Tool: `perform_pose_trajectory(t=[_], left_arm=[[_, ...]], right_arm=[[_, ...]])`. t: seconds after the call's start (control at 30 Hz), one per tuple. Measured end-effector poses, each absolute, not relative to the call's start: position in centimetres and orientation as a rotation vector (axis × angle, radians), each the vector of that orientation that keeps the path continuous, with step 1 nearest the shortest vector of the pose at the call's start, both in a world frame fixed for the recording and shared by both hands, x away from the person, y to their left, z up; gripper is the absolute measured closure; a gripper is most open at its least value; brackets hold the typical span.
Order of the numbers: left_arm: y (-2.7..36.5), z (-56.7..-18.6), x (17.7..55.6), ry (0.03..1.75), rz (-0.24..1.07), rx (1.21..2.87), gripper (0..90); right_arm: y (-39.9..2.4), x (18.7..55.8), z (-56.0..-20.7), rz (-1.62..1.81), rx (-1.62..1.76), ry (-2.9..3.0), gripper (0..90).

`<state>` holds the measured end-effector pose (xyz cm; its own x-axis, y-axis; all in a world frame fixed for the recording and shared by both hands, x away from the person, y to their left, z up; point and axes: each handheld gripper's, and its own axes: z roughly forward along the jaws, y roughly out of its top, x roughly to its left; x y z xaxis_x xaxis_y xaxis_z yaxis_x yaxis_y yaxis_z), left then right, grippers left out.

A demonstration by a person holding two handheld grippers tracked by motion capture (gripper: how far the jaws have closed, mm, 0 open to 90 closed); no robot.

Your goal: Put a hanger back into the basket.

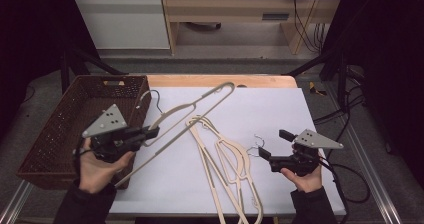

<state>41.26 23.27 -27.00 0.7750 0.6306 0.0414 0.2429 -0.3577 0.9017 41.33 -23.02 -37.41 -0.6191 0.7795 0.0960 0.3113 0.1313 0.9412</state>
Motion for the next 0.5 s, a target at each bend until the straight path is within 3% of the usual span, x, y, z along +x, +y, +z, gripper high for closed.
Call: perform_pose_trajectory(t=[0.5], left_arm=[[30.3,-24.9,45.8,0.798,0.574,1.948,86.5]], right_arm=[[-23.1,41.4,-37.5,1.486,1.065,1.989,5.8]])
